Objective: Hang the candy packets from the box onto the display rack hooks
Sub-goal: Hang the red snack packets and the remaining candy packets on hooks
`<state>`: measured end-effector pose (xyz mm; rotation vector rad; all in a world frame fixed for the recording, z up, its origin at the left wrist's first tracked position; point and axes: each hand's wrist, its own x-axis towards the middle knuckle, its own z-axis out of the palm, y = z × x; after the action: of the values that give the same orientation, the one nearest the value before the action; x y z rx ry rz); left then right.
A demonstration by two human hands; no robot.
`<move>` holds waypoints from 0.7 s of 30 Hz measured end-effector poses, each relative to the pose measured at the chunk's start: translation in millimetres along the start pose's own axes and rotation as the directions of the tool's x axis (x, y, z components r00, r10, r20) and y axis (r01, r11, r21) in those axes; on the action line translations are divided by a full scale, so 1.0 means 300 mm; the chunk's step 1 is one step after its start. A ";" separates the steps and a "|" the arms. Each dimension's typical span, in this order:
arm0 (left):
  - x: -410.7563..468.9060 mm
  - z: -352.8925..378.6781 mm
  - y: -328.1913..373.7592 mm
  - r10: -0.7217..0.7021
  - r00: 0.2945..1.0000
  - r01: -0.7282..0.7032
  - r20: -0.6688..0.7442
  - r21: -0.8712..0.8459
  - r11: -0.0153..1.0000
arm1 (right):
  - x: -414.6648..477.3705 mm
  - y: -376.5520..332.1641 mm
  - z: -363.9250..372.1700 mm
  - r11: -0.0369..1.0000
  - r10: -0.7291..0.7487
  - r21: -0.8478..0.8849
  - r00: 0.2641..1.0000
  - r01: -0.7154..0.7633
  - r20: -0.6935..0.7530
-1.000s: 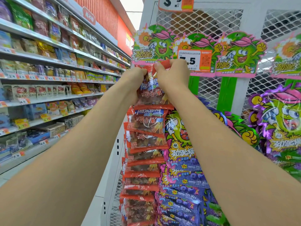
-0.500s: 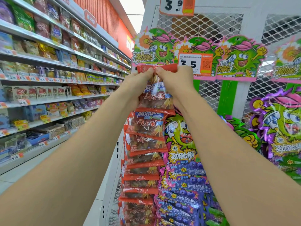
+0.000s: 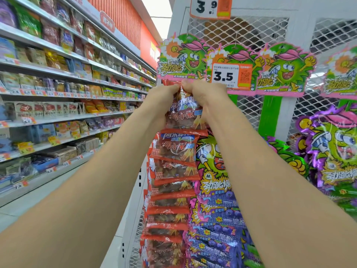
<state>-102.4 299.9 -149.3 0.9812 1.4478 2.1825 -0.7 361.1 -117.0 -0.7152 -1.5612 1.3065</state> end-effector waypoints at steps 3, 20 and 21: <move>-0.004 -0.007 -0.025 0.045 0.999 -0.046 0.022 0.048 0.998 | 0.009 0.022 -0.004 0.999 -0.030 -0.031 0.998 0.032 0.056; -0.003 -0.014 -0.083 0.425 0.904 -0.411 0.054 0.392 0.823 | 0.019 0.093 -0.050 0.332 -0.788 -0.662 0.584 0.672 0.197; 0.000 -0.018 -0.087 0.449 0.892 -0.429 0.063 0.434 0.792 | 0.022 0.084 -0.053 0.321 -0.772 -0.676 0.597 0.663 0.219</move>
<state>-108.7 307.3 -174.3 1.5743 1.9483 2.2253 7.9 379.8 -139.6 -0.4038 -1.9230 -0.0935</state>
